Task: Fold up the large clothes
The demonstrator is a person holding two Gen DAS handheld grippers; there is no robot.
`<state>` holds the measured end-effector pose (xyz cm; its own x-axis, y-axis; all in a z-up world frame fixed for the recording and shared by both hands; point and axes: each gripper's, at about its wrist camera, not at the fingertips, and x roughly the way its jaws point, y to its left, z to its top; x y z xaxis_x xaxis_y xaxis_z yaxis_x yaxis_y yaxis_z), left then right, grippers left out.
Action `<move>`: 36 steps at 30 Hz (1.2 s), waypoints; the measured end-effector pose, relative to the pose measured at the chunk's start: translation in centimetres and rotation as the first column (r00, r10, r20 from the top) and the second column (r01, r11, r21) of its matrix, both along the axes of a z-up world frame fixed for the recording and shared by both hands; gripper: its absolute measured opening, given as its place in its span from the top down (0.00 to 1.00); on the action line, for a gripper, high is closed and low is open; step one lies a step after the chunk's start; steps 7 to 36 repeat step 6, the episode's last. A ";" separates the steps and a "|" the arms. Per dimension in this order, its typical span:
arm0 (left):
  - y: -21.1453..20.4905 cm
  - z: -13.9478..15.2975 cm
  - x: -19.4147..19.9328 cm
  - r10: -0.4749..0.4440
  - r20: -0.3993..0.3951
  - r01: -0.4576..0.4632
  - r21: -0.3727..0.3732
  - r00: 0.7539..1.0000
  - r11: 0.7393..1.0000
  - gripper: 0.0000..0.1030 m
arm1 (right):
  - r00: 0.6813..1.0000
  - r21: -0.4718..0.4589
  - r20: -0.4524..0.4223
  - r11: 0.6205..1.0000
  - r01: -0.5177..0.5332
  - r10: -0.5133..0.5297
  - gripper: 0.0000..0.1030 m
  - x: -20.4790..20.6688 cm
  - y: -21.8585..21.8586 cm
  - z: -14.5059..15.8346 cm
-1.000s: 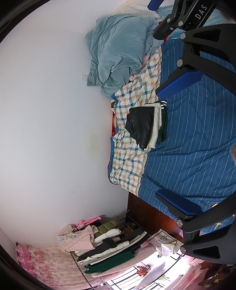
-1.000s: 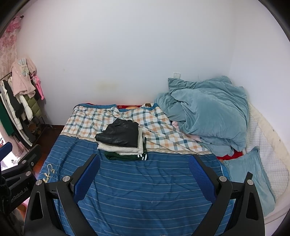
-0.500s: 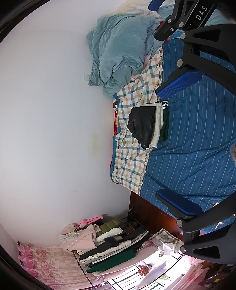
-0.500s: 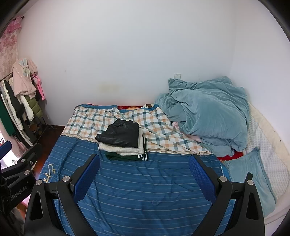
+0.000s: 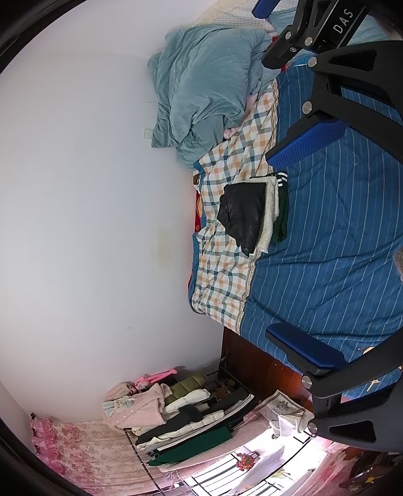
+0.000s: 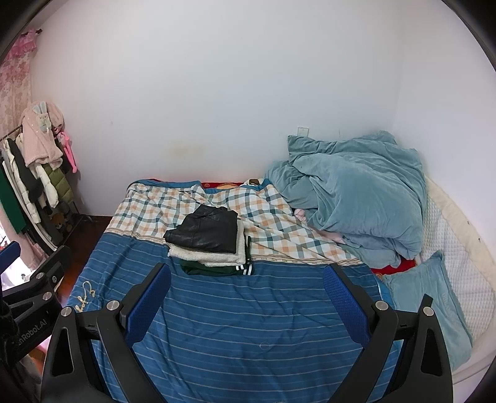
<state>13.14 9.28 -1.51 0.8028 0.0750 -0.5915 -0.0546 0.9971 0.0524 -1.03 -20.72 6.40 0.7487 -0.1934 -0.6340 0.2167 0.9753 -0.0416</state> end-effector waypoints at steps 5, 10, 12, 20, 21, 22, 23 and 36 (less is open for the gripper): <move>-0.1 0.1 -0.1 0.005 0.002 -0.005 0.000 1.000 1.000 0.00 | 1.000 0.000 0.000 1.000 0.003 -0.003 0.03 -0.1 0.1 0.0; -0.2 0.2 -0.1 0.004 0.000 -0.004 -0.001 1.000 1.000 0.00 | 1.000 0.000 0.001 1.000 0.004 -0.004 0.03 -0.3 0.0 0.0; -0.2 0.2 -0.1 0.004 0.000 -0.004 -0.001 1.000 1.000 0.00 | 1.000 0.000 0.001 1.000 0.004 -0.004 0.03 -0.3 0.0 0.0; -0.2 0.2 -0.1 0.004 0.000 -0.004 -0.001 1.000 1.000 0.00 | 1.000 0.000 0.001 1.000 0.004 -0.004 0.03 -0.3 0.0 0.0; -0.2 0.2 -0.1 0.004 0.000 -0.004 -0.001 1.000 1.000 0.00 | 1.000 0.000 0.001 1.000 0.004 -0.004 0.03 -0.3 0.0 0.0; -0.2 0.2 -0.1 0.004 0.000 -0.004 -0.001 1.000 1.000 0.00 | 1.000 0.000 0.001 1.000 0.004 -0.004 0.03 -0.3 0.0 0.0; -0.2 0.2 -0.1 0.004 0.000 -0.004 -0.001 1.000 1.000 0.00 | 1.000 0.000 0.001 1.000 0.004 -0.004 0.03 -0.3 0.0 0.0; -0.2 0.2 -0.1 0.004 0.000 -0.004 -0.001 1.000 1.000 0.00 | 1.000 0.000 0.001 1.000 0.004 -0.004 0.03 -0.3 0.0 0.0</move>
